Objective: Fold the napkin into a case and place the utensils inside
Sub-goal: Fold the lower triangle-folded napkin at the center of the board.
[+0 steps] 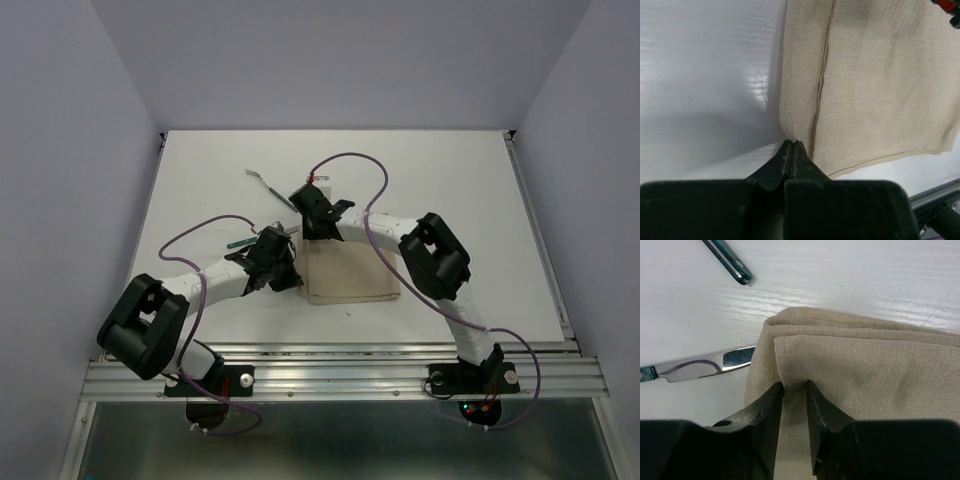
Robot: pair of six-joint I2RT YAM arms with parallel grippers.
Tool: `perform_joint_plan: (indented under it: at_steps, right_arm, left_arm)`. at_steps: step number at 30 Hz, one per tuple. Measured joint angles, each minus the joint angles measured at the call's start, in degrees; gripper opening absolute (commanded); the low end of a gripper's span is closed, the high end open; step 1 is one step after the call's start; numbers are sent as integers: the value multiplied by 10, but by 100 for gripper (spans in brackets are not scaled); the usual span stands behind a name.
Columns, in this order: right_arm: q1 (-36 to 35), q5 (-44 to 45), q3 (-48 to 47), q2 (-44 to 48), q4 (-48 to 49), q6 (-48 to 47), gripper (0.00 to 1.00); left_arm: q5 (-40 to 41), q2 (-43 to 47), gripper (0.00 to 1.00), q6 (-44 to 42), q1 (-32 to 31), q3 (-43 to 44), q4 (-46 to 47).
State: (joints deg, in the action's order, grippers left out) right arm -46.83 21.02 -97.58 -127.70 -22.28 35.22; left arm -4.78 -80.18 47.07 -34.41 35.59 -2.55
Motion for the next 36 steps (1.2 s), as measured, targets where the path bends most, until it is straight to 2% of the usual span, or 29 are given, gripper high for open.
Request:
perform_joint_plan:
  at_steps: [2,5,6,9,36]
  right_arm:
    - [0,3,-3,-3,-1,-2,31]
    - [0,6,-6,-5,-2,-5,19]
    - [0,7,-7,-6,-2,-5,11]
    - [0,8,-7,-6,-2,-5,1]
    - [11,13,-13,-6,-3,3,1]
  left_arm:
    - [0,1,0,0,0,0,0]
    - [0,3,0,0,0,0,0]
    - [0,4,0,0,0,0,0]
    - [0,4,0,0,0,0,0]
    - [-2,4,0,0,0,0,1]
